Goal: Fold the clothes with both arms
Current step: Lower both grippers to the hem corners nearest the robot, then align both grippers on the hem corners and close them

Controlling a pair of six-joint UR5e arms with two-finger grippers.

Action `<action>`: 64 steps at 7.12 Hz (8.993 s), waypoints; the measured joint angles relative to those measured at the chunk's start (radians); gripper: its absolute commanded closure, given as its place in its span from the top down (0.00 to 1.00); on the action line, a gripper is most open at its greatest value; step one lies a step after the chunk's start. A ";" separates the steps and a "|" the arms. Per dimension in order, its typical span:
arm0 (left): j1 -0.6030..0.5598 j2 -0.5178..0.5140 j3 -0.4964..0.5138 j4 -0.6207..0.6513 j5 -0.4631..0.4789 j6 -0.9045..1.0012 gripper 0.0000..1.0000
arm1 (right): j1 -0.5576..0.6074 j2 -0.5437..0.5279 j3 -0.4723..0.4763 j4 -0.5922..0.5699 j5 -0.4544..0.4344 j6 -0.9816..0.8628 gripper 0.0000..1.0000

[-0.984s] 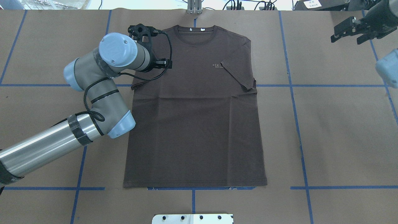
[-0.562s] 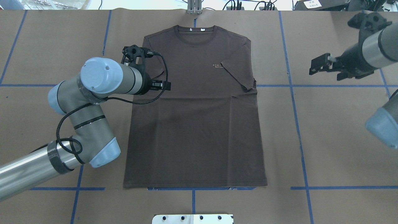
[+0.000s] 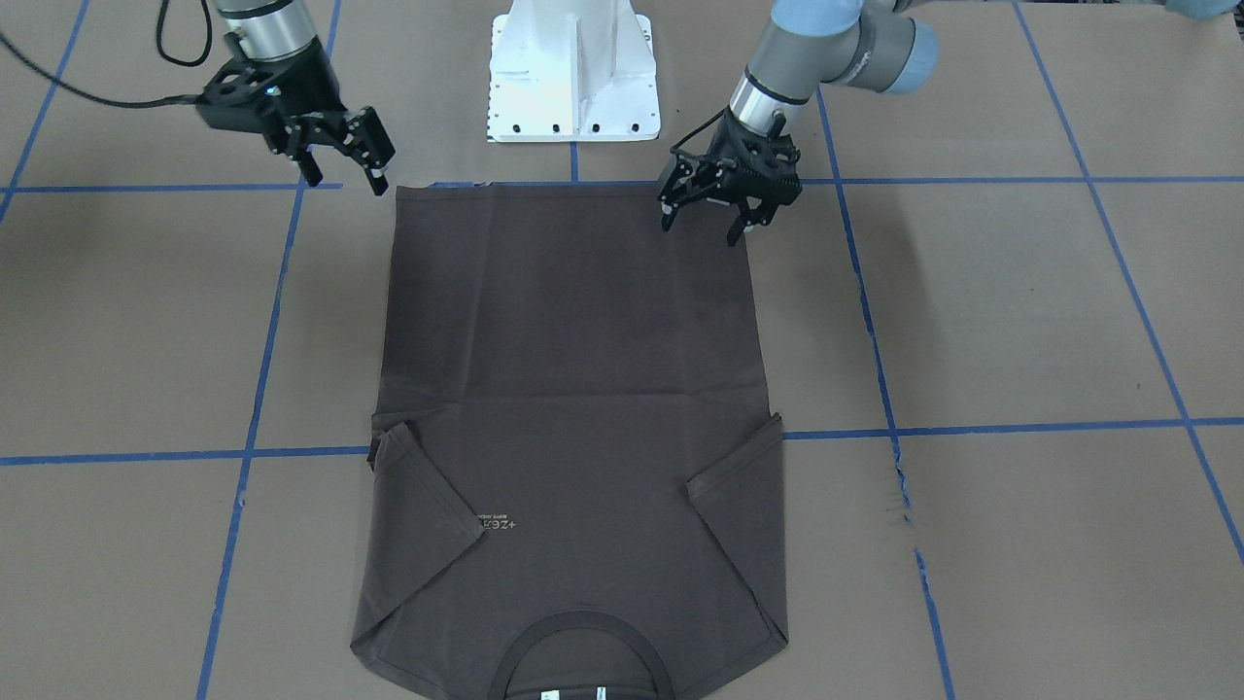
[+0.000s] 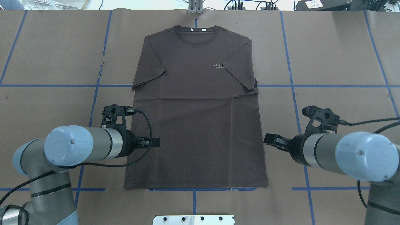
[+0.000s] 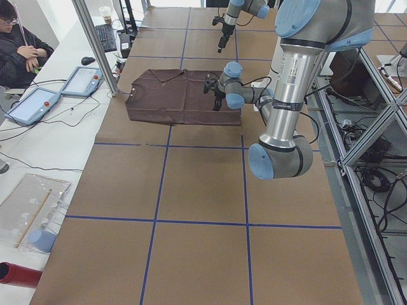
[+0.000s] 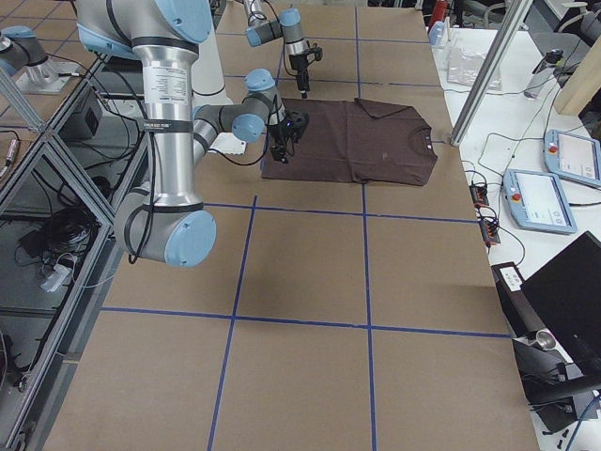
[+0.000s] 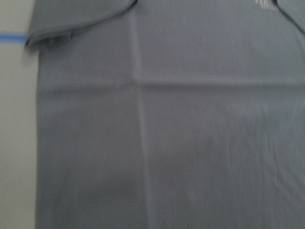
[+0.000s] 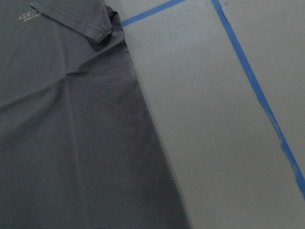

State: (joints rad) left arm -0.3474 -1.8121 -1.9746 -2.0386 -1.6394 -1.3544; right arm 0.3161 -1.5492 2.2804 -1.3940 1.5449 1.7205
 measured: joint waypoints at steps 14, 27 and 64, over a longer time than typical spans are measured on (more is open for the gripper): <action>0.202 0.096 -0.061 0.210 0.080 -0.208 0.41 | -0.167 -0.014 0.005 0.007 -0.148 0.093 0.98; 0.187 0.099 -0.062 0.213 0.077 -0.138 0.55 | -0.167 -0.012 0.005 0.007 -0.147 0.092 0.98; 0.163 0.069 -0.088 0.209 0.118 -0.138 0.00 | -0.299 0.037 -0.188 0.012 -0.319 0.199 0.00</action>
State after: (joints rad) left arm -0.1846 -1.7426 -2.0621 -1.8300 -1.5217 -1.4928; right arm 0.0169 -1.5123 2.0925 -1.3819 1.2262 1.9198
